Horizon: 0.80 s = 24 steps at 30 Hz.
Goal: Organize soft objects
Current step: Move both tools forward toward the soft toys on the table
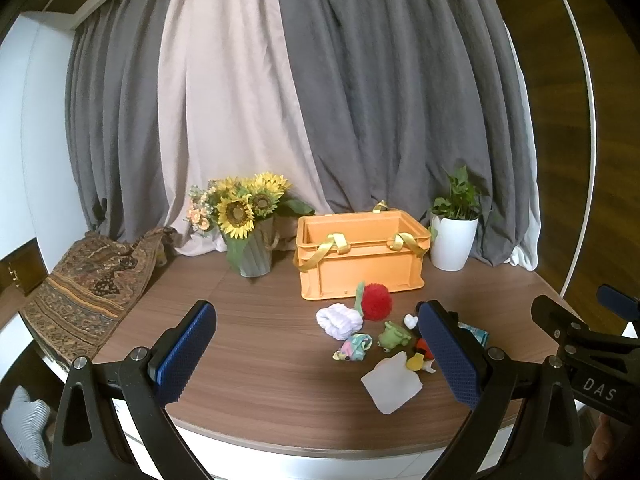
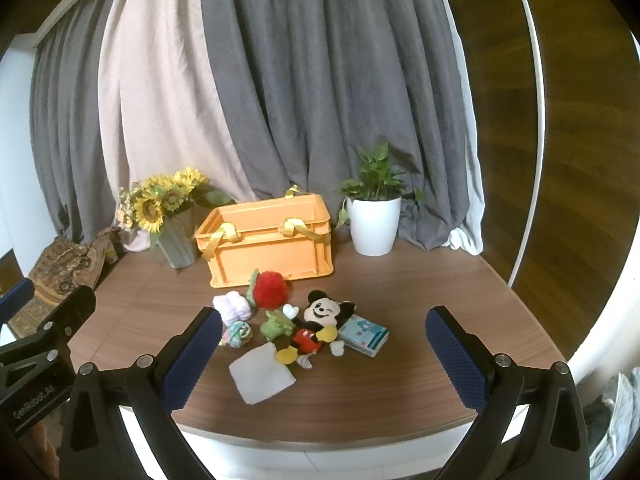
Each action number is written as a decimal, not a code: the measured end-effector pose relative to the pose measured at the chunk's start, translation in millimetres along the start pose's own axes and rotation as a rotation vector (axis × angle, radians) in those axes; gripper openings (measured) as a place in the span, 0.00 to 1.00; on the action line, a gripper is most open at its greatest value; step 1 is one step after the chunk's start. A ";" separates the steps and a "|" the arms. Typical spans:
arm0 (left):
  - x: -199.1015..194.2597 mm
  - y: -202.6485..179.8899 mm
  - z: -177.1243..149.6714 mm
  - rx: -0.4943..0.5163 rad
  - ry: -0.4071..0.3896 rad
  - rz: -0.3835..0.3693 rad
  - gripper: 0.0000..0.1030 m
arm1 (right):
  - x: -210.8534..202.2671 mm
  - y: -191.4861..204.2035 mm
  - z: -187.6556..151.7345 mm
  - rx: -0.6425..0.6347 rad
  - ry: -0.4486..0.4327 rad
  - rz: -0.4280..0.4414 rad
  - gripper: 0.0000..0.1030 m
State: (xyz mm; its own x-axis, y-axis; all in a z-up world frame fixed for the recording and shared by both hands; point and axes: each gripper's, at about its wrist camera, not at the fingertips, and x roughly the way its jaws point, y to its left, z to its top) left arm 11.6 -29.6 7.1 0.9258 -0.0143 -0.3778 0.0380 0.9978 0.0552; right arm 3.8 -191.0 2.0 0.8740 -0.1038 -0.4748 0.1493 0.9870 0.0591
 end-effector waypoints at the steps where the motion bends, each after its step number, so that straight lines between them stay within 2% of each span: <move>1: 3.0 -0.3 -0.8 0.001 0.004 -0.003 1.00 | 0.3 -0.1 -0.6 0.000 0.001 0.000 1.00; 12: 53.5 7.2 -12.3 0.042 0.080 -0.070 1.00 | 34.9 7.8 -6.2 0.002 0.052 -0.010 1.00; 18: 86.9 17.7 -20.3 0.083 0.123 -0.107 1.00 | 66.5 19.2 -11.5 0.025 0.119 -0.032 1.00; 24: 128.0 29.2 -21.6 0.123 0.167 -0.183 0.99 | 101.8 36.6 -17.9 0.048 0.179 -0.062 0.99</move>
State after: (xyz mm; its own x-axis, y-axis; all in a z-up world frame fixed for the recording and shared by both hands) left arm 123.1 -0.9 -59.5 0.8247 -0.1729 -0.5384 0.2541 0.9639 0.0797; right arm 90.0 -163.3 -59.9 0.7666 -0.1365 -0.6274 0.2260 0.9720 0.0646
